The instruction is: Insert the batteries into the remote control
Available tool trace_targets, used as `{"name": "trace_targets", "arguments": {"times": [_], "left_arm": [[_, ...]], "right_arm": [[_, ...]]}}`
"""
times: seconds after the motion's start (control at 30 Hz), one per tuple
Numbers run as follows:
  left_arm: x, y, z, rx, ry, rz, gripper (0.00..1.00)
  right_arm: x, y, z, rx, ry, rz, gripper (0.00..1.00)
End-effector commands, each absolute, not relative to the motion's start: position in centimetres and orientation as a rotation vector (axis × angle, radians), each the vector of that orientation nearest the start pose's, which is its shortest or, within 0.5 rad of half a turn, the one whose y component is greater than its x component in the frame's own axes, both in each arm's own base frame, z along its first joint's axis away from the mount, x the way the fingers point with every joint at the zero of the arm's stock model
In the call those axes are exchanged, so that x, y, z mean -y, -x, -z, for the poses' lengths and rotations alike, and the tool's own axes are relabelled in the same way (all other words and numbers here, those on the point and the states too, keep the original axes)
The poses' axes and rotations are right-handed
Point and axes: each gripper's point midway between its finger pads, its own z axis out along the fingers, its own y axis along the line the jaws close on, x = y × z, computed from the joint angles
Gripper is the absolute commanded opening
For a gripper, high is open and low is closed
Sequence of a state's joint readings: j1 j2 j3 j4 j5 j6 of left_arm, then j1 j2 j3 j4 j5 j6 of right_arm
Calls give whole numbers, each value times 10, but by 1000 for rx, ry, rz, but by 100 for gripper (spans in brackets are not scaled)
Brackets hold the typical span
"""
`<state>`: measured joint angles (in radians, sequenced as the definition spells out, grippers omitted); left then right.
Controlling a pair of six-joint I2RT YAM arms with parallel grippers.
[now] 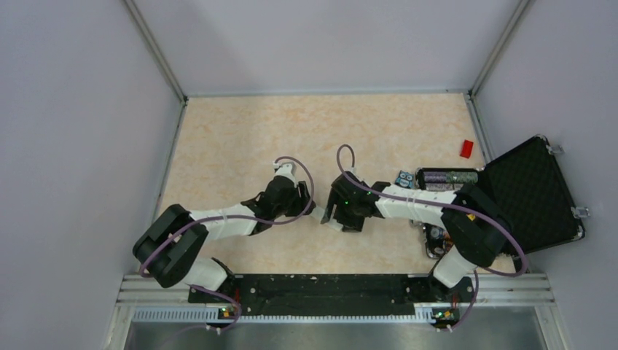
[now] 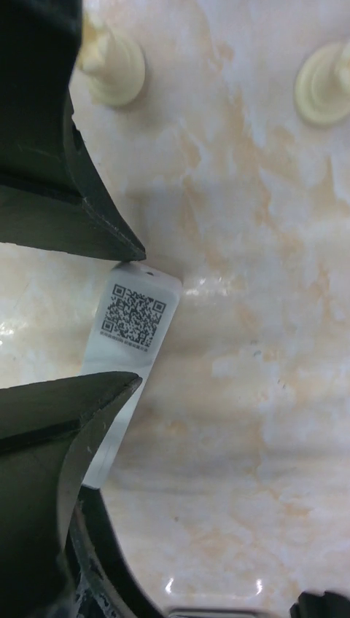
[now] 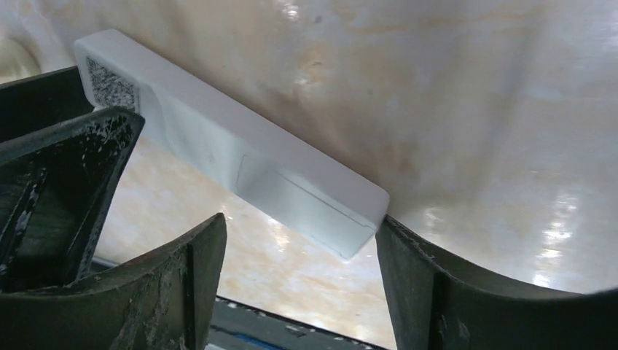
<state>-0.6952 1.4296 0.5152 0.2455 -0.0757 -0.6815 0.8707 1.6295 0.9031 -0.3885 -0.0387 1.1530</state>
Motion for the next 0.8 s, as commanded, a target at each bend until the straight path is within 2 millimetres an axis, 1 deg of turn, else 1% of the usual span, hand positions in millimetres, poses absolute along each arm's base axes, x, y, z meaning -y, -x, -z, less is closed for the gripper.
{"name": "trace_targets", "arguments": {"times": [0.0,0.07,0.17,0.2,0.27,0.33,0.4,0.43,0.47,0.5,0.57,0.6,0.67,0.7,0.77], "left_arm": [[266,-263,-72,-2285,-50,784,64],[266,-264,-82,-2265,-52,793,70],[266,-265,-96,-2239,-55,806,80],[263,-269,-100,-2220,-39,780,81],[259,-268,-107,-2209,-28,769,84],[252,-266,-116,-2199,-11,754,85],[242,-263,-125,-2185,18,733,86],[238,-263,-134,-2163,33,734,86],[231,-258,-134,-2173,43,716,86],[225,-254,-143,-2153,62,719,86],[213,-247,-150,-2143,102,703,86],[205,-243,-154,-2137,128,693,86],[190,-238,-160,-2120,194,668,86],[183,-234,-164,-2107,218,663,86],[171,-227,-171,-2082,261,660,85]], "right_arm": [[-270,-195,-34,-2754,-265,-500,74],[-262,-188,-38,-2750,-239,-510,74],[-251,-177,-38,-2762,-194,-506,75],[-247,-175,-39,-2760,-184,-496,75],[-240,-173,-44,-2742,-157,-485,75],[-238,-177,-56,-2694,-116,-503,75],[-243,-184,-72,-2625,-27,-549,75],[-248,-188,-81,-2589,30,-581,75],[-253,-191,-89,-2556,95,-602,76],[-258,-194,-95,-2529,164,-622,76],[-269,-200,-102,-2489,295,-630,77],[-275,-202,-103,-2474,352,-611,77],[-285,-207,-95,-2472,475,-543,77],[-290,-211,-93,-2466,519,-516,77],[-300,-217,-83,-2470,607,-449,77]]}}
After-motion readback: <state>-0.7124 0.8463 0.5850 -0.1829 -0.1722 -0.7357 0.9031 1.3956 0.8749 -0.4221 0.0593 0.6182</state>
